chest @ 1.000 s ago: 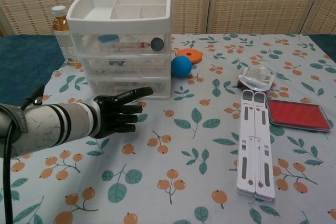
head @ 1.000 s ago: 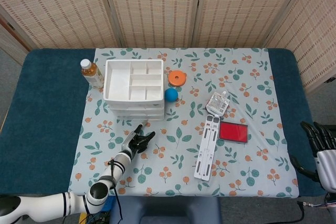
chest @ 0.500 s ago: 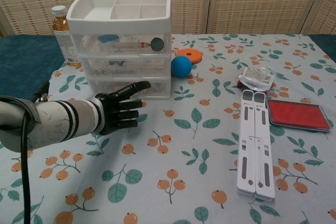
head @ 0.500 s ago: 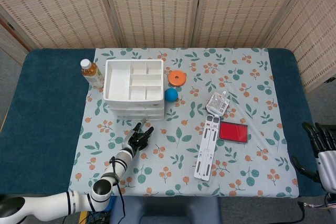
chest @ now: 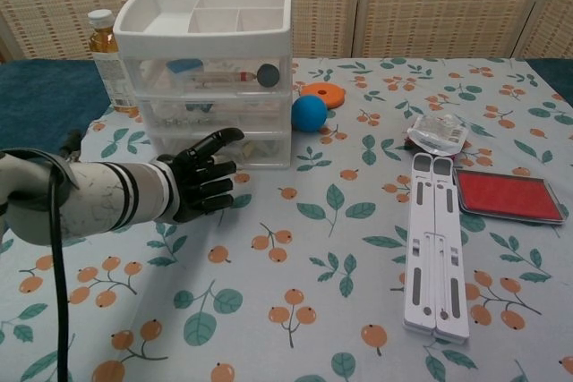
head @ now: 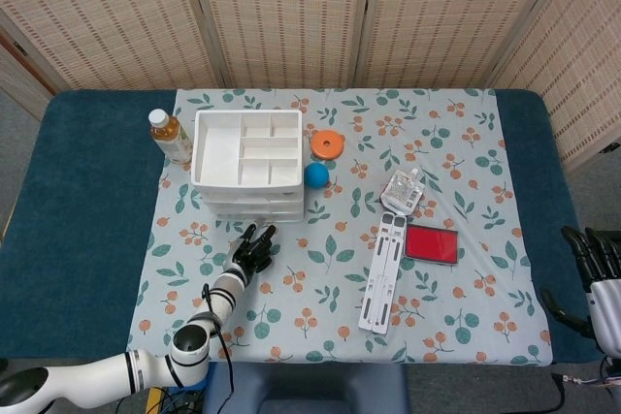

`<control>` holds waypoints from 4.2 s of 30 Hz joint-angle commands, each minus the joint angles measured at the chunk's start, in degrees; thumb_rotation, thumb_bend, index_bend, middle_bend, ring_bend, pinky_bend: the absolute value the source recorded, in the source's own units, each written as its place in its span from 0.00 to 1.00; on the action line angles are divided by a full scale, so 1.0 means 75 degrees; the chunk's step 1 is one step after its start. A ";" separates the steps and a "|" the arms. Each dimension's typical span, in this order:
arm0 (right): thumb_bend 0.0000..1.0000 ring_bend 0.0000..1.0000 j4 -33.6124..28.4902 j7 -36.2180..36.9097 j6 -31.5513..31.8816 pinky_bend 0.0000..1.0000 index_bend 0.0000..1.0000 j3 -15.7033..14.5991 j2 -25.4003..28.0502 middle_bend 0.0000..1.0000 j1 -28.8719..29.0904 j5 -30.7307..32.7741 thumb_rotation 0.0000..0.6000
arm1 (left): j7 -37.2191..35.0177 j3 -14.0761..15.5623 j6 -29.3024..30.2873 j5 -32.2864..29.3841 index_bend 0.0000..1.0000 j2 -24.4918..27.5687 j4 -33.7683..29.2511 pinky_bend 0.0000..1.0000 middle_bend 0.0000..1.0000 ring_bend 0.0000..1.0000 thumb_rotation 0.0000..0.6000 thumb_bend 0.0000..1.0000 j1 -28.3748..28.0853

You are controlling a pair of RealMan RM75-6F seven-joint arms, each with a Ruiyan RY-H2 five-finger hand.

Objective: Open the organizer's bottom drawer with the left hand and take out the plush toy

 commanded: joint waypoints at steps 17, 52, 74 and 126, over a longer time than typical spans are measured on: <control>0.34 0.00 0.0009 0.0023 -0.0040 0.04 0.00 0.0015 -0.0005 0.08 -0.0008 0.0039 1.00 | 0.0134 -0.0401 -0.0144 -0.0660 0.16 -0.0151 0.0386 1.00 0.96 1.00 1.00 0.32 -0.0116; 0.34 0.00 0.0033 0.0005 -0.0074 0.04 0.00 0.0024 -0.0028 0.08 -0.0036 0.0093 1.00 | 0.0499 -0.0686 -0.0396 -0.1321 0.27 -0.0173 0.0848 1.00 0.96 1.00 1.00 0.33 -0.0351; 0.34 0.00 0.0120 0.0102 -0.0082 0.04 0.00 0.0030 -0.0060 0.08 -0.0055 0.0119 1.00 | 0.0606 -0.0475 -0.0597 -0.1510 0.34 0.0031 0.0531 1.00 0.96 1.00 1.00 0.35 -0.0138; 0.34 0.00 0.0093 0.0070 -0.0013 0.04 0.00 0.0050 -0.0045 0.08 -0.0036 0.0011 1.00 | 0.1811 0.1304 -0.2208 0.0734 0.18 0.2636 -0.2099 1.00 0.91 1.00 1.00 0.34 0.0563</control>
